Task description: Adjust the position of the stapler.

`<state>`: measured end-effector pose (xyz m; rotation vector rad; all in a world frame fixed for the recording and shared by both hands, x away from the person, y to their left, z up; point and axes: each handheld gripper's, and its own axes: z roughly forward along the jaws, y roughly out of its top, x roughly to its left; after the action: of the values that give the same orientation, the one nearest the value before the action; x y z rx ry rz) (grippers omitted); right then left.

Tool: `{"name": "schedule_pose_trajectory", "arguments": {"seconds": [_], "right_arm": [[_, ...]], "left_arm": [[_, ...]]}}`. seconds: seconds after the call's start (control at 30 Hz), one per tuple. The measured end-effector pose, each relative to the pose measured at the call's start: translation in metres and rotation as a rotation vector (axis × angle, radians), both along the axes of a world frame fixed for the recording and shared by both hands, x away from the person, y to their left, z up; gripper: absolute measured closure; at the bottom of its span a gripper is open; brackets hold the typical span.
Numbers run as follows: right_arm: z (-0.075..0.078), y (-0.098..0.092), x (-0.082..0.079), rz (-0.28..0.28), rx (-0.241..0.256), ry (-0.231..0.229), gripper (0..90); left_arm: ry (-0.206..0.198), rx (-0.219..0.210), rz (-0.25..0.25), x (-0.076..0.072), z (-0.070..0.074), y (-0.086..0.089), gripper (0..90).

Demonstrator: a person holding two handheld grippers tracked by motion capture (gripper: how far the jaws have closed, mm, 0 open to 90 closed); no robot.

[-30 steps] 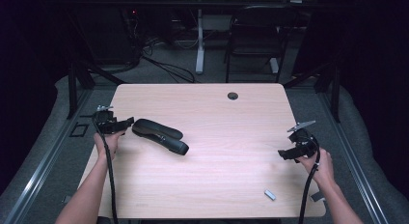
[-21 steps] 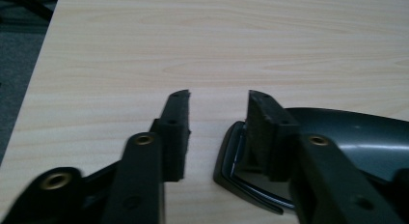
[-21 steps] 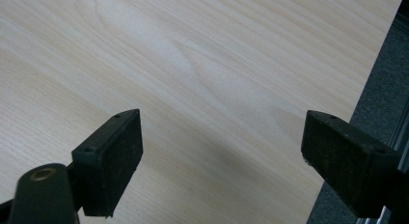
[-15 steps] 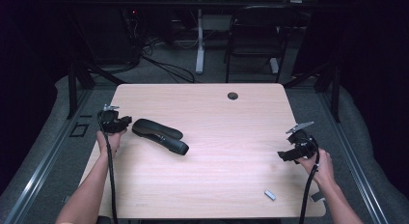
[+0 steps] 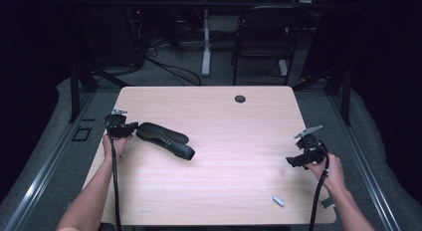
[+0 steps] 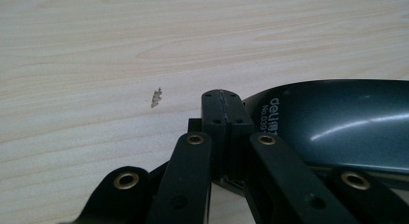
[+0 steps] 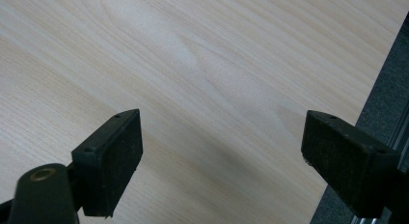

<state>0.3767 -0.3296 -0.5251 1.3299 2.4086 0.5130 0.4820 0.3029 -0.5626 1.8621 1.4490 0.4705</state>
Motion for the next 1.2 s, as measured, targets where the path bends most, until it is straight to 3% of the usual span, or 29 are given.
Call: {"name": "schedule_pose_trajectory", "arguments": {"seconds": [0.07,0.3,0.4,0.43,0.47,0.5,0.57,0.6,0.7,0.93,1.2], "right_arm": [[0.0,0.001,0.0,0.007,0.009,0.007,14.2],[-0.001,0.003,0.0,0.011,0.001,0.006,14.3],[-0.001,0.003,0.0,0.012,-0.008,0.004,14.3],[-0.001,0.003,0.0,0.013,-0.009,0.006,14.3],[-0.001,0.003,0.0,0.013,-0.009,0.006,14.3],[-0.001,0.003,0.0,0.016,-0.013,0.009,14.3],[-0.002,0.004,0.0,0.017,-0.009,0.013,14.3],[-0.002,0.004,0.0,0.024,-0.018,0.017,14.3],[-0.003,0.005,0.0,0.022,-0.016,0.012,14.4],[-0.003,0.006,0.001,0.026,-0.007,0.021,14.4],[-0.003,0.005,0.001,0.023,-0.015,0.021,14.5]], "left_arm": [[0.013,-0.003,-0.01,0.0,0.001,0.001,90.0],[-0.001,0.019,-0.01,0.0,0.001,0.0,90.0],[0.005,0.111,0.002,0.001,0.002,-0.007,90.0],[0.011,0.172,0.003,0.002,0.001,-0.011,90.0],[0.011,0.172,0.003,0.002,0.001,-0.011,90.0],[0.013,0.202,0.0,0.004,-0.002,-0.014,90.0],[0.009,0.184,0.002,0.005,-0.005,-0.013,90.0],[0.008,0.144,-0.008,0.006,-0.006,-0.008,90.0],[0.023,0.097,-0.029,0.005,-0.007,-0.005,90.0],[0.033,0.113,-0.077,0.004,-0.005,-0.009,90.0],[0.059,0.091,-0.139,0.002,-0.002,-0.015,90.0]]}}
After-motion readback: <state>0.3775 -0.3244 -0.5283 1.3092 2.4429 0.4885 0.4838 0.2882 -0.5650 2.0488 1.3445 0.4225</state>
